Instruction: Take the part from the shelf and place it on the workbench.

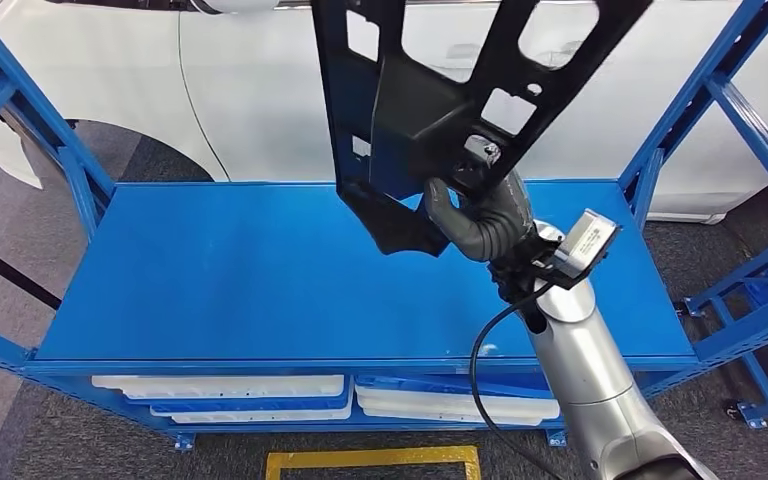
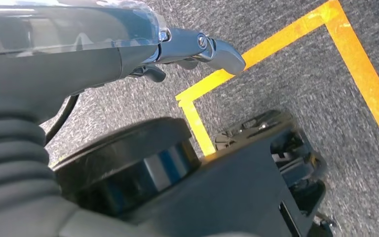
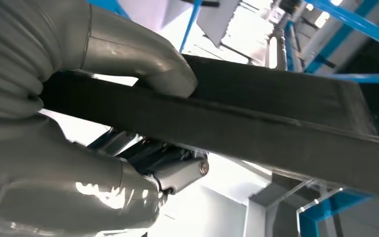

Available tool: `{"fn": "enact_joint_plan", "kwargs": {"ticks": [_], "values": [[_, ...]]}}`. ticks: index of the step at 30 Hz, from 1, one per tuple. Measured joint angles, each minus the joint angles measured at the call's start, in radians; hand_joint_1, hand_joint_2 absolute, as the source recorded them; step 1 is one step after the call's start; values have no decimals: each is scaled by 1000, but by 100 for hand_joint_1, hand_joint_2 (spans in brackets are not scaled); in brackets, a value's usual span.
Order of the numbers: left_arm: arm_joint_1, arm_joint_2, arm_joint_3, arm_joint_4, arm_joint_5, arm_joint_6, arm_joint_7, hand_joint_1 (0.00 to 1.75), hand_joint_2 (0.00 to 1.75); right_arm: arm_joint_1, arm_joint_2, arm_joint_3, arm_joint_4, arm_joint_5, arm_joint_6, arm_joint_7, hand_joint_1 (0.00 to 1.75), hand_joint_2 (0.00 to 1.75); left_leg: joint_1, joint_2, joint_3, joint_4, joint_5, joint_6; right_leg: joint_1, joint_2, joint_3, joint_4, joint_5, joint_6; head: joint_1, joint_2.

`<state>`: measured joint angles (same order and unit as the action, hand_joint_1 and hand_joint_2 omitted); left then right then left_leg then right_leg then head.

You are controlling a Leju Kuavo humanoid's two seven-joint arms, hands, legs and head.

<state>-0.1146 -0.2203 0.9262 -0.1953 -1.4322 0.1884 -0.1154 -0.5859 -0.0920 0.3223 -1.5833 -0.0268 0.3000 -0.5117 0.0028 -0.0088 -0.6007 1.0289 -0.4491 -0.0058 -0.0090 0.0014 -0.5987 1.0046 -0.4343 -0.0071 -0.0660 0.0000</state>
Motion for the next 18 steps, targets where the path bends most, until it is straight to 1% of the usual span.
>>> {"fn": "enact_joint_plan", "kwargs": {"ticks": [1, 2, 3, 4, 5, 6, 7, 8, 9, 10, 11, 12, 14, 15, 16, 17, 18], "values": [[0, 0, 0, 0, 0, 0, 0, 0, 175, 4, 0, -3, -11, 2, 3, 2, 175, 175, 0, 1, -14, 35, -23, -4, -3, 0, 2, -4, 2, -5, 0, 0], [-1, 0, 0, 0, 0, 0, -1, 0, 175, 9, 1, -6, -21, 4, 6, 3, 175, 175, 2, 2, -40, 92, -54, -8, -2, -1, 3, -5, 2, -9, 0, 0], [-1, 0, 0, 0, 1, 0, -1, 0, 175, 15, 2, -7, -30, 5, 7, 4, 175, 175, 3, 2, -72, 161, -87, -10, -1, -1, 3, -4, 1, -11, 0, 0], [0, 0, 0, 0, 1, 0, -1, 0, 175, 22, 2, -10, -37, 5, 7, 4, 175, 175, 3, 2, -102, 224, -110, -12, 0, -1, 4, -4, 1, -12, 0, 0], [1, 0, 0, 0, 1, 0, -1, 0, 175, 27, 2, -12, -42, 5, 7, 4, 175, 175, 4, 2, -120, 260, -116, -12, 1, -1, 4, -3, 0, -13, 0, 0], [1, 0, 1, 0, 1, 0, -1, 0, 175, 30, 2, -13, -46, 5, 7, 5, 175, 175, 4, 2, -118, 255, -101, -12, 2, -1, 4, -2, 0, -13, 0, 0], [1, 0, 1, 0, 0, 0, -1, 0, 175, 33, 2, -15, -51, 5, 7, 5, 175, 175, 4, 2, -97, 211, -71, -9, 3, 0, 5, -1, -1, -13, 0, 0], [1, 0, 1, 0, 1, 0, -1, 0, 175, 34, 2, -16, -56, 5, 7, 5, 175, 175, 3, 2, -62, 140, -34, -4, 4, 0, 6, 1, -3, -12, 0, 0], [0, 0, 1, 0, 1, 0, -1, 0, 175, 34, 2, -17, -61, 5, 7, 5, 175, 175, 2, 3, -27, 70, -9, 0, 6, 1, 7, 3, -4, -10, 0, 0], [-1, 0, 1, 0, 1, 0, -1, 0, 175, 34, 2, -19, -65, 5, 7, 5, 175, 175, 0, 3, -2, 19, 7, 5, 8, 2, 7, 4, -5, -6, 0, 0], [-1, 0, 1, 0, 1, 0, -1, 0, 175, 34, 2, -20, -68, 6, 7, 5, 175, 175, -2, 2, 12, -9, 12, 9, 9, 2, 6, 5, -6, -3, 0, 0], [-1, 0, 1, 0, 1, 0, -1, 0, 175, 35, 2, -20, -70, 6, 7, 6, 175, 175, -3, 2, 14, -15, 9, 12, 10, 2, 5, 5, -6, 2, 0, 0], [-1, 0, 1, 0, 1, 0, -2, 0, 175, 37, 2, -21, -73, 6, 7, 6, 175, 175, 0, 1, 15, -22, 15, 21, 9, 2, 5, 7, -7, 13, 0, 0], [-1, 0, 1, 0, 1, 1, -2, 0, 175, 37, 2, -22, -75, 6, 7, 6, 175, 175, 2, 2, 18, -27, 18, 27, 8, 2, 1, 18, -17, 18, 0, 0], [-2, -1, 2, 0, 1, 1, -2, 0, 175, 37, 2, -23, -77, 4, 9, 8, 175, 175, 5, 2, 20, -32, 21, 31, 7, 2, -12, 48, -37, 23, 0, 0], [-3, -1, 2, 0, 4, 3, -3, 0, 175, 40, 2, -24, -79, -8, 21, 19, 175, 175, 6, 3, 21, -34, 23, 34, 5, 2, -35, 98, -66, 27, 0, 0], [-3, -2, 3, 0, 10, 8, -7, 0, 175, 54, 2, -24, -80, -41, 51, 41, 175, 175, 6, 3, 22, -35, 23, 35, 3, 2, -66, 164, -99, 32, 0, 0]]}}
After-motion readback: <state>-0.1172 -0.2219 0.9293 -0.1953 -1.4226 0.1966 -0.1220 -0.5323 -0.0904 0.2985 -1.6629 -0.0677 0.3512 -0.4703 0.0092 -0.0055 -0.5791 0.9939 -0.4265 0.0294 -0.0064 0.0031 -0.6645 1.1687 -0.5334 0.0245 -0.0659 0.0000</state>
